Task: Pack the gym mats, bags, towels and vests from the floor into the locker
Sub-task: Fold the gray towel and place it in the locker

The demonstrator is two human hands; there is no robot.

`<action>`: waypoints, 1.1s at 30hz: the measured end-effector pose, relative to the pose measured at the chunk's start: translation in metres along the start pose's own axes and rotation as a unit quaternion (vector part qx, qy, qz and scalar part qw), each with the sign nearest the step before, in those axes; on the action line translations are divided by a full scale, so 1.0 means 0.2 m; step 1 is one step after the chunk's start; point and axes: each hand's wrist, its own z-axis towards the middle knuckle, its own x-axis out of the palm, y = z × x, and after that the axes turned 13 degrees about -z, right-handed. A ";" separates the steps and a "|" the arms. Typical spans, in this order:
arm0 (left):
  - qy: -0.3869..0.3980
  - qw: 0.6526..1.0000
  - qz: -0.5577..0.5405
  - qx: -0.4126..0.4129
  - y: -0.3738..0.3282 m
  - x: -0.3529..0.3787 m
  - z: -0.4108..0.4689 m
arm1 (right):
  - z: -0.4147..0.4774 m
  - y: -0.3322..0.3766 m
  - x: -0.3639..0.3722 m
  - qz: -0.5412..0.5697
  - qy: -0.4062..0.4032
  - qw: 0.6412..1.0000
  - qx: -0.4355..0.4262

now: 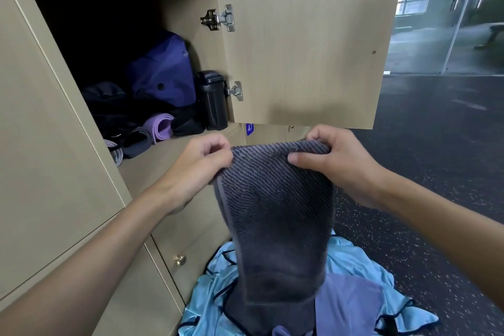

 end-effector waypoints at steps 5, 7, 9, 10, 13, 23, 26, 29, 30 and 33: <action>-0.005 1.000 0.021 0.012 0.05 0.06 -0.01 | -0.01 0.06 0.00 0.050 -0.075 0.996 0.012; -0.045 0.998 -0.044 0.025 0.03 0.08 -0.01 | -0.01 0.05 -0.02 0.068 -0.069 0.995 0.034; -0.070 0.988 -0.130 0.036 0.00 0.08 0.01 | -0.01 0.03 -0.05 0.081 -0.014 0.994 0.070; -0.084 0.980 -0.176 0.042 -0.02 0.08 0.01 | -0.01 0.01 -0.05 0.081 0.025 0.993 0.077; -0.114 0.970 -0.214 0.023 0.00 0.07 0.01 | -0.01 -0.04 0.00 0.065 0.022 0.996 0.065; -0.147 0.963 -0.227 0.013 0.06 0.11 -0.01 | 0.00 -0.08 0.04 0.122 0.010 0.983 0.138; -0.190 0.948 -0.254 0.007 0.06 0.10 -0.03 | 0.03 -0.07 0.03 0.178 0.019 0.976 0.121; -0.207 0.932 -0.297 -0.013 0.05 0.12 -0.03 | 0.00 -0.08 0.07 0.163 0.086 0.977 0.111; -0.210 0.930 -0.302 -0.015 0.05 0.12 -0.03 | -0.02 -0.08 0.09 0.142 0.094 0.979 0.112; -0.137 0.956 -0.257 -0.039 0.06 0.10 -0.04 | 0.00 -0.06 0.09 0.168 0.012 0.979 0.113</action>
